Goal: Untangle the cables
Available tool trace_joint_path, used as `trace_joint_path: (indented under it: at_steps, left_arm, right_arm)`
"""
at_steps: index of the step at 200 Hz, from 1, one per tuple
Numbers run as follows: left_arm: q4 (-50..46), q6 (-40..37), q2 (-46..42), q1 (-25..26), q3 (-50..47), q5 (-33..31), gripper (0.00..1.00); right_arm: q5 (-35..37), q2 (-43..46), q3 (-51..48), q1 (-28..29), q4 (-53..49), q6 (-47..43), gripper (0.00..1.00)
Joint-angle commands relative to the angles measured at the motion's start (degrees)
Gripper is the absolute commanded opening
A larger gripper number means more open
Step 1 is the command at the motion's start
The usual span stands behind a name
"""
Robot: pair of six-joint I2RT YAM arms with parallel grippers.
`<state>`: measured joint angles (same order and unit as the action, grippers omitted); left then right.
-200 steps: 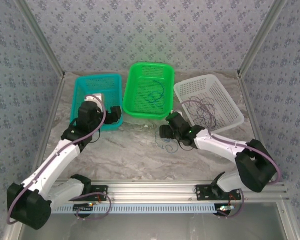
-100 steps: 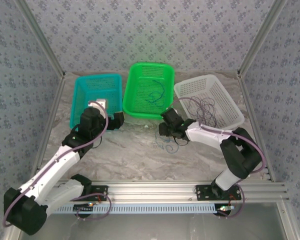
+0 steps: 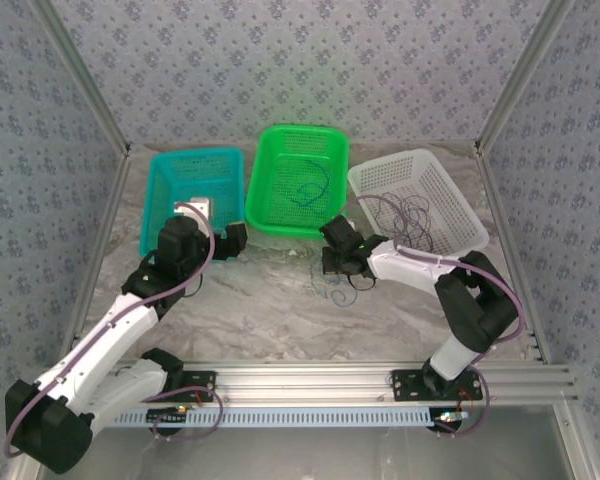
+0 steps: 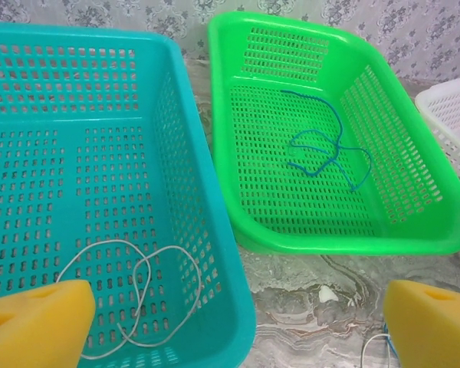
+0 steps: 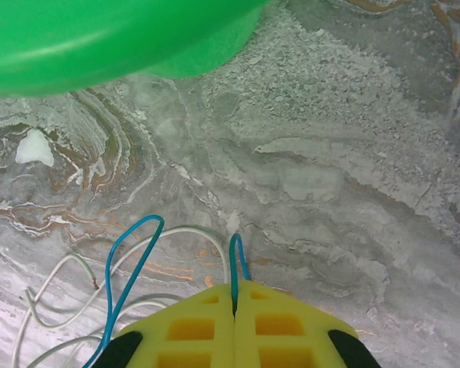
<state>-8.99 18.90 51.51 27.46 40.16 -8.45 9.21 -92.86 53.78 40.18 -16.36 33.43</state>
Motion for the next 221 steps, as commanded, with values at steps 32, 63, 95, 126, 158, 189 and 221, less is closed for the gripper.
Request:
trace_joint_path:
  at_steps: [32, 63, 95, 126, 158, 189, 221]
  left_arm:
    - [1.41, -0.7, -0.71, 0.43, -0.48, -0.78, 0.97]
    - [2.38, -0.46, -0.01, 0.65, -0.48, 0.36, 0.97]
    - [5.27, -1.81, 0.94, 2.15, -0.51, 3.76, 0.97]
    - [10.33, -6.85, 2.23, 6.4, -0.21, 8.39, 0.97]
    - [14.49, -11.14, 5.83, 9.32, 1.44, 16.28, 0.97]
    - [16.33, -13.29, 13.08, 11.19, 5.35, 24.49, 0.92]
    - [21.75, -14.02, 19.56, 13.66, 7.18, 27.03, 0.89]
  right_arm:
    - [4.06, 10.35, -1.19, 0.62, -2.22, -1.83, 0.0]
    - [5.24, 18.25, -1.05, 2.13, -3.18, -5.14, 0.0]
    - [6.09, 25.43, 0.34, 3.39, -5.41, -7.77, 0.0]
    - [2.82, 30.38, 0.98, 3.97, -4.76, -9.19, 0.0]
    - [-1.81, 32.97, 1.16, 4.92, -2.91, -11.12, 0.0]
    - [-4.38, 33.73, 0.49, 5.33, -1.75, -12.18, 0.0]
    - [-6.6, 34.88, -0.77, 5.28, 0.82, -11.9, 0.0]
